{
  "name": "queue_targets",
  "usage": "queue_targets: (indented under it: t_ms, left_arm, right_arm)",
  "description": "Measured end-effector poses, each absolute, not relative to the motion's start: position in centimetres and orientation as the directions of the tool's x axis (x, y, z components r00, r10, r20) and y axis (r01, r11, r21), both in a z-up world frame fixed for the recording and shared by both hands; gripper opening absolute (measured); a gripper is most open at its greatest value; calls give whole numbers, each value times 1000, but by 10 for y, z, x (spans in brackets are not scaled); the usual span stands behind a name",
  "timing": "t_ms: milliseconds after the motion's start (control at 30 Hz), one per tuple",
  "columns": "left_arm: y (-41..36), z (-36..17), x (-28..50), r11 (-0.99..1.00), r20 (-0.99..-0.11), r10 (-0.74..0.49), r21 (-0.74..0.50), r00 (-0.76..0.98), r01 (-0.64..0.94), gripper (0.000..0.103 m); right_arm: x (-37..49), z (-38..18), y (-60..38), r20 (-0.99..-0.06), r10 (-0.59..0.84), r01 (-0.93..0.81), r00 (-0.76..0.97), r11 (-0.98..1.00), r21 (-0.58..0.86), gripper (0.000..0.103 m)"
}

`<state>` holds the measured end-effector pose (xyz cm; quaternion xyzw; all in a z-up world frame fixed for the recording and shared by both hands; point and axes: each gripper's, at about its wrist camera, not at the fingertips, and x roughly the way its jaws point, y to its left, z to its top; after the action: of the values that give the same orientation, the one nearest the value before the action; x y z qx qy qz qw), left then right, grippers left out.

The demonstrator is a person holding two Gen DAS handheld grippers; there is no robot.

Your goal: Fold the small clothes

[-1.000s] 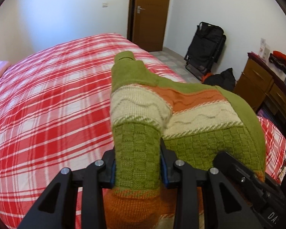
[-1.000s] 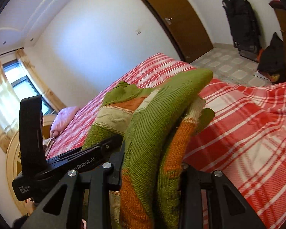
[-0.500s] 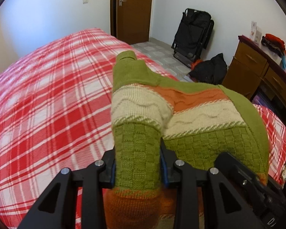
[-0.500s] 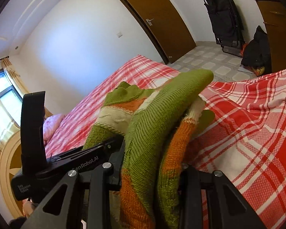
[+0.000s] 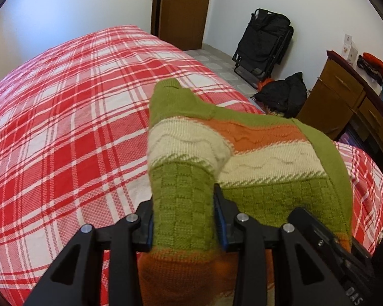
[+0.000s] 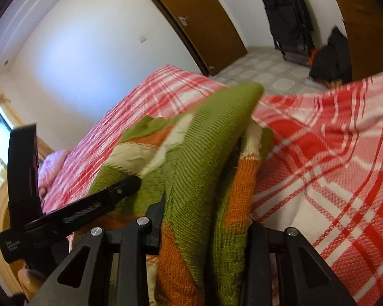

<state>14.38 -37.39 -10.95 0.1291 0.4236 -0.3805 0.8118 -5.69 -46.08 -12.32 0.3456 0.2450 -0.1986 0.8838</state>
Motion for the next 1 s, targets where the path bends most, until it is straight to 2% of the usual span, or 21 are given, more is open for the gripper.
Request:
queue_targets:
  t_ms: [133,167,200,267,367,533,667,700,767,900,967,1000]
  left_arm:
    - [-371,-115,155,697,-792,-515,-163,329,699,53]
    - [-371,-117,157,703,-790,-513,-162,336,692,62]
    - [-372,-119,159,717,-788,-500,-143,360,682,79]
    - [-370,-125,163,750,-786,-471,-116,402,652,97]
    - [-361,-131,174,746,-797,-508,-217,326,630,98]
    - [-352,-123,167,740,-802,-494,-185,336,646,101]
    - [-330,-109,162,760,-791,-487,-175,370,626,99]
    - [-324,-104,159,767,-781,-487,-167,392,620,99]
    - [-317,-94,154,775,-759,-487,-146,433,614,99]
    - [-324,-81,142,766,-735,-487,-101,472,635,95]
    - [-333,-89,142,762,-753,-466,-74,464,643,90]
    - [-337,-96,143,766,-768,-448,-66,458,639,90]
  right_arm:
    - [-54,-127,-465,-576,-179,524,798,678,516,35]
    - [-53,-128,-466,-576,-178,523,798,680,514,36]
    - [-53,-129,-468,-574,-170,517,801,678,522,37]
    - [-56,-133,-472,-571,-148,512,807,656,554,40]
    - [-59,-132,-474,-570,-146,510,809,657,555,42]
    - [-86,-106,-456,-542,-266,559,797,664,497,42]
    - [-105,-65,-440,-452,-428,600,783,714,362,41]
    - [-102,-57,-437,-444,-429,588,786,740,326,33]
    - [-83,-50,-433,-479,-372,536,795,800,268,13]
    - [-46,-79,-443,-628,-288,538,723,805,251,10]
    - [-43,-100,-454,-669,-273,567,692,778,269,10]
    - [-47,-106,-461,-658,-258,568,707,762,312,7]
